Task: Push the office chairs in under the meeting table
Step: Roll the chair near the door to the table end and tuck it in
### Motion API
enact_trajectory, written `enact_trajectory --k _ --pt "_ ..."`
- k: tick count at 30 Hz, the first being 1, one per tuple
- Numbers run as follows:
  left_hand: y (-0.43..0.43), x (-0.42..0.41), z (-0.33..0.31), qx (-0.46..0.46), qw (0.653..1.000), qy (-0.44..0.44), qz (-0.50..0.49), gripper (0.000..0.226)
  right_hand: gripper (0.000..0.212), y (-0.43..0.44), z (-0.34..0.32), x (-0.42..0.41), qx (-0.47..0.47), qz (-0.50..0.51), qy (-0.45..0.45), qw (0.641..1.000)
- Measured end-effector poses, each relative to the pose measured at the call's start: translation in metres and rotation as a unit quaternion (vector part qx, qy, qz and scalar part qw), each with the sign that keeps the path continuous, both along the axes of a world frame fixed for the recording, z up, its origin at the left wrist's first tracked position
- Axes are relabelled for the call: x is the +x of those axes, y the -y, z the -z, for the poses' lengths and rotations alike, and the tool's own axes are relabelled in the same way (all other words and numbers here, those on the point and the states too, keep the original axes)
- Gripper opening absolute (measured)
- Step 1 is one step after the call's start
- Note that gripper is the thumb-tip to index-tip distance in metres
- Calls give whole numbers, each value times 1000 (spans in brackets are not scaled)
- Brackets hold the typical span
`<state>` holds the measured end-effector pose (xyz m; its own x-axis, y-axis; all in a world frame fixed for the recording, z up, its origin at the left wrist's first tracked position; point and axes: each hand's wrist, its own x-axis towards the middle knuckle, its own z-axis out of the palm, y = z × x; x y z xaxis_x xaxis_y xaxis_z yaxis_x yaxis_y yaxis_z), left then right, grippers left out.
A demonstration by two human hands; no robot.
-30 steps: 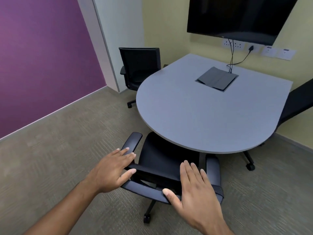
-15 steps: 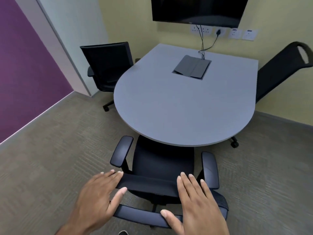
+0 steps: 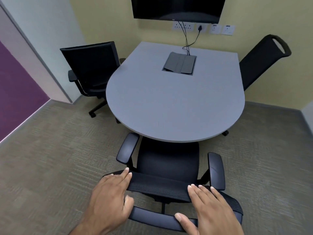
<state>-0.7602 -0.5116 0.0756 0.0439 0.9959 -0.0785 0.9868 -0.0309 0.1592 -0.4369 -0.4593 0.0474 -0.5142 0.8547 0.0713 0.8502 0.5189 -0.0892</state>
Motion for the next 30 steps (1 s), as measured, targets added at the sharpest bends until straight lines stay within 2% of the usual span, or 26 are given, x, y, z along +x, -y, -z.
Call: enact_trajectory --k 6,19,30 --pt "-2 -26 1 -29 999 -1 14 69 89 15 -3 -22 2 22 -7 1000" --pt "-28 -62 -7 1 999 2 37 71 88 11 -11 -60 2 42 -17 999" --pt "-25 -44 -5 25 999 22 19 72 84 3 -18 -46 -1 48 -17 999"
